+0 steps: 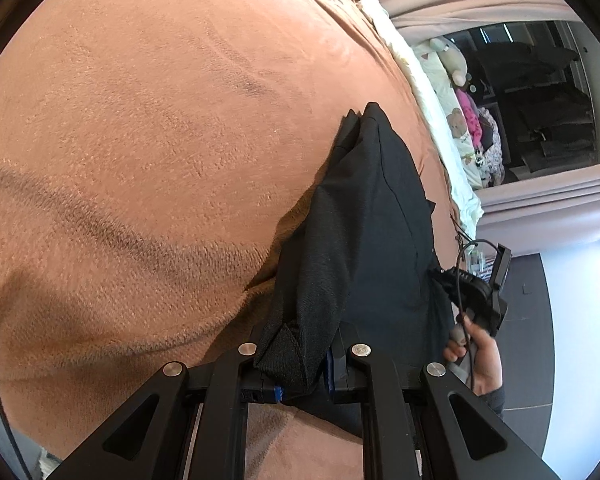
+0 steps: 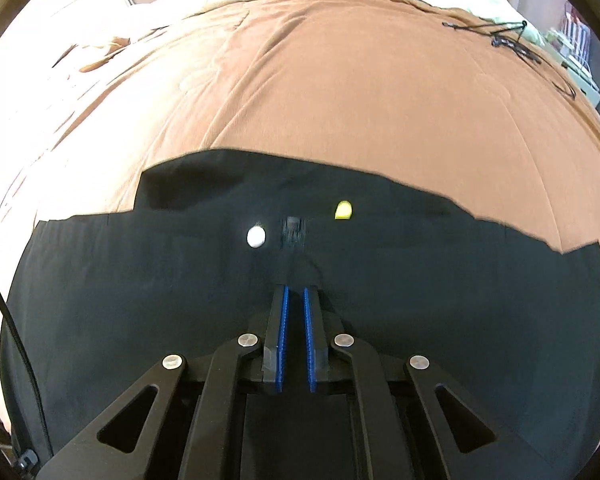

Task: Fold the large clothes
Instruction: 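Lift the held shirt with both tools toward the collar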

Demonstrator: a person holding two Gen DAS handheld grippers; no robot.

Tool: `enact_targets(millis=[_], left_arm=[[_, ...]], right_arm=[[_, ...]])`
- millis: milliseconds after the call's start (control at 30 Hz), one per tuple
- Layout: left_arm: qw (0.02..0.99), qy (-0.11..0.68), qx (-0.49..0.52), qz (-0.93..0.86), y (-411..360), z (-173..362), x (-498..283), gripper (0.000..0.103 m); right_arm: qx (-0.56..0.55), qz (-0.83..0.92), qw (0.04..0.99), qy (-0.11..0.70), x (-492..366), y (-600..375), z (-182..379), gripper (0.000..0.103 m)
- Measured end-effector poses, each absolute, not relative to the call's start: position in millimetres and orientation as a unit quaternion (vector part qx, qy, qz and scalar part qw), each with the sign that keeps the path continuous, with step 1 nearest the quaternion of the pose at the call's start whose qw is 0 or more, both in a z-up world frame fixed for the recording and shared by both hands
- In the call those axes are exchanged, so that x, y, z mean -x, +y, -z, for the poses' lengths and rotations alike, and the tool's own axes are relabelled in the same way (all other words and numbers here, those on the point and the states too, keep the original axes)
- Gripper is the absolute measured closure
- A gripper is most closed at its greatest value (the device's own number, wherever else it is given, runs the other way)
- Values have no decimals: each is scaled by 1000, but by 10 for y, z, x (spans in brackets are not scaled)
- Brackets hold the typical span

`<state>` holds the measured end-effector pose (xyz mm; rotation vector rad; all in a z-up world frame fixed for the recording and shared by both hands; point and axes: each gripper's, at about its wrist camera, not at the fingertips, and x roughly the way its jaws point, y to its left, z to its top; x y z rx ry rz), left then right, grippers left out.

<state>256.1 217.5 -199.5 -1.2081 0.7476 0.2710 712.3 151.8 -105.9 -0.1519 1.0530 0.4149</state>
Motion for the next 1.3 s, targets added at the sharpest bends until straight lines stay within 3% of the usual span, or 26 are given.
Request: enact_targets(millis=[267,600,633,700,733,767,933,1033,1067,1300], left_arm=[[759,330,553,-101,2153,1872,-2537,90],[802,294,517,-47,1967,1204,-2718,91],[806,292,512,-42,1943,1144,-2747,91],[814,289,502,-30,1880,1017,-2815,91],[817,288,498,-26,1856,970,-2838,91],[821,287,493,-22,1827,911,-2870,91],[836,285,469,-4,1683,695,-3009,92],[842,283,458,8,1601,579,-3079,92],[845,282,454,12,1572,540,-3100,92],[859,278,428,44,1325,301,-3200,92]], right_arm=[[72,-229,840,487,-6770,1401,669,96],[11,-282,812,512,-5902,784,522,95],[8,-287,812,509,-5800,735,501,90],[2,-291,814,503,-5592,629,470,68],[-2,-293,815,500,-5506,559,465,51],[-5,-295,817,496,-5410,507,453,50],[-9,-297,825,481,-4957,360,509,51],[-21,-294,821,489,-4778,324,642,74],[-24,-298,815,496,-4747,321,698,76],[-35,-289,805,518,-4700,353,943,76]])
